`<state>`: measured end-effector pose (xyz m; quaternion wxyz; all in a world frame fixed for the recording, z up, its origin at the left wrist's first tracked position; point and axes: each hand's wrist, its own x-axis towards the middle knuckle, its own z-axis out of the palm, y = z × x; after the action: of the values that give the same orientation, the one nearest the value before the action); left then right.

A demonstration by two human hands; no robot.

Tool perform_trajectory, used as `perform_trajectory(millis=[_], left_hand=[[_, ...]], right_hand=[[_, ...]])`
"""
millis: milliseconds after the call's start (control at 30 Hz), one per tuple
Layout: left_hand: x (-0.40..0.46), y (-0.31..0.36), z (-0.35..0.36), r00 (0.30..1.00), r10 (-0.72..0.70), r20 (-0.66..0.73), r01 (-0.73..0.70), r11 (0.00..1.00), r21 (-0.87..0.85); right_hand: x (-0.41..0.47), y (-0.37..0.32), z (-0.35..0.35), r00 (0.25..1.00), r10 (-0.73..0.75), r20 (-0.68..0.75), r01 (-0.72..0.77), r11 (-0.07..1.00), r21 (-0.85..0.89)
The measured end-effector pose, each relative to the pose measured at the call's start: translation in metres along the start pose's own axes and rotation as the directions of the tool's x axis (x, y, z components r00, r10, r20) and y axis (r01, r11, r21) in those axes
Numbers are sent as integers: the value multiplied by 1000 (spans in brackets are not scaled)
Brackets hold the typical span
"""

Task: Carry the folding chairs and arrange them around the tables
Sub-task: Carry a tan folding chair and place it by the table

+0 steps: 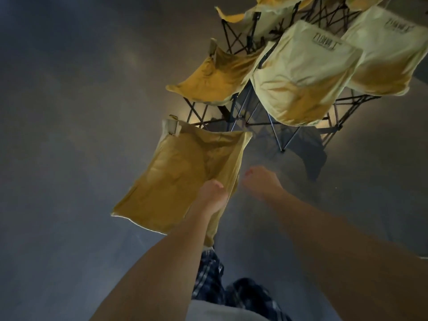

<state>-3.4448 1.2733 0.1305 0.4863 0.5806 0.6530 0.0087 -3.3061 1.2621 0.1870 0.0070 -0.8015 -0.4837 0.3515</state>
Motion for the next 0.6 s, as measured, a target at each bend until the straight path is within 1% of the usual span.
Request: perform_trajectory(millis=[67,167,267,333,400,433,467,500,533,567,600], left_hand=[[25,8,-5,1000,-24,6,24,1000,3],[55,14,-9,992,-125,36,125,992,-16],[90,16,-7,972,-228,51,232,970,-79],[115,15,1,959,-280,45,284,949,-139],[137,18,11,939,-338,61,343,911,-229],[144,20,16,933,-349,84,358,897,-259],[153,22,22,917,-378,129,399,874,-278],[159,23,30,904,-392,173,425,869,-252],[162,26,36,890,-395,230,439,878,-192],[164,26,44,864,-428,266,471,873,-127],[164,25,52,836,-471,280,514,852,-99]], right_hand=[[32,-7,-8,999,-16,34,16,1000,-1],[86,-13,-18,997,11,72,-6,997,-76],[142,-17,-23,999,26,44,-16,976,-216],[178,-25,-24,999,15,31,-3,940,-340],[211,-32,-20,993,-46,111,93,882,-462],[227,-33,-16,976,-93,197,184,834,-520],[245,-34,-10,934,-138,329,315,752,-580],[259,-33,-5,877,-151,456,433,659,-615],[269,-31,0,823,-142,551,521,575,-630],[278,-28,4,775,-109,622,584,499,-641],[285,-25,10,734,-68,676,635,422,-647]])
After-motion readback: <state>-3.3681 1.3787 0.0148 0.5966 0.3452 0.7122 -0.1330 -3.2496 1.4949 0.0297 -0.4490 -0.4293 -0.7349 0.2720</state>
